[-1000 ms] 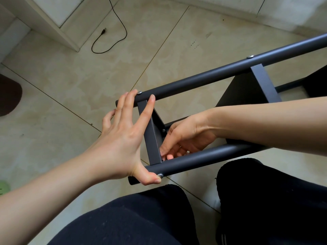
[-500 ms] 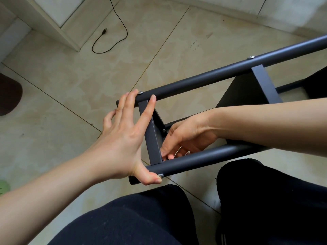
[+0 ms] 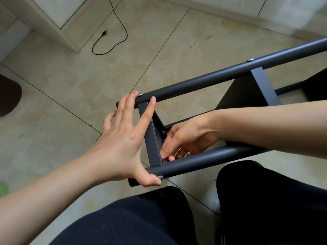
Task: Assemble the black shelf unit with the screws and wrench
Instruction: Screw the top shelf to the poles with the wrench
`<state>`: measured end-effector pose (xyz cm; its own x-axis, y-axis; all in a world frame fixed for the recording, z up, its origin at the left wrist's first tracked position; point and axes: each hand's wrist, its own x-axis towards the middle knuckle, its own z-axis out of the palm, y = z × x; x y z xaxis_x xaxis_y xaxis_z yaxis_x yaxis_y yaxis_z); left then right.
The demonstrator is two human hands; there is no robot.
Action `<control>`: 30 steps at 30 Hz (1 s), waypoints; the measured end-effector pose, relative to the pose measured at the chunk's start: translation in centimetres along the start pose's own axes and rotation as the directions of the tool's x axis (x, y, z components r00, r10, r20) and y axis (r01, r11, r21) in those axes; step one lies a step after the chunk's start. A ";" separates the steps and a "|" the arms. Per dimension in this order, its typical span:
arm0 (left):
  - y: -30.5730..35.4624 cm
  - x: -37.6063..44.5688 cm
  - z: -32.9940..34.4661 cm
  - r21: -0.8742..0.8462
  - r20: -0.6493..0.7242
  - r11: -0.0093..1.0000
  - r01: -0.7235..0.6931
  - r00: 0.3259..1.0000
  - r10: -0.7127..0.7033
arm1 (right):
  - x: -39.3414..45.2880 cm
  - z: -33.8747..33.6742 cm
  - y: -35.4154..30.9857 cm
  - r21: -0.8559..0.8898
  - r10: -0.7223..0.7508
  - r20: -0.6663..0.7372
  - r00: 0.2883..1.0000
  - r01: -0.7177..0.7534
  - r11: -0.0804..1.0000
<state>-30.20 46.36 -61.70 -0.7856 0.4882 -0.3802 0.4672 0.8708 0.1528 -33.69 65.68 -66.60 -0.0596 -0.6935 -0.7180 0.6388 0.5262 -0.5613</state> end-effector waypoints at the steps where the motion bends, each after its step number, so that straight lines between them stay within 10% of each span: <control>1: 0.0 0.0 0.0 -0.003 -0.002 1.000 0.000 1.000 0.000 | 0.1 0.1 0.0 0.001 0.000 -0.008 1.000 0.000 1.000; 30: 0.1 0.0 0.0 0.026 0.006 1.000 0.008 1.000 -0.009 | 0.3 0.4 0.1 -0.018 -0.063 -0.031 0.998 0.063 0.998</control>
<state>-30.13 46.42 -61.70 -0.7871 0.4803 -0.3870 0.4711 0.8731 0.1256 -33.34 65.39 -66.70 -0.1235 -0.7098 -0.6935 0.6196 0.4908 -0.6126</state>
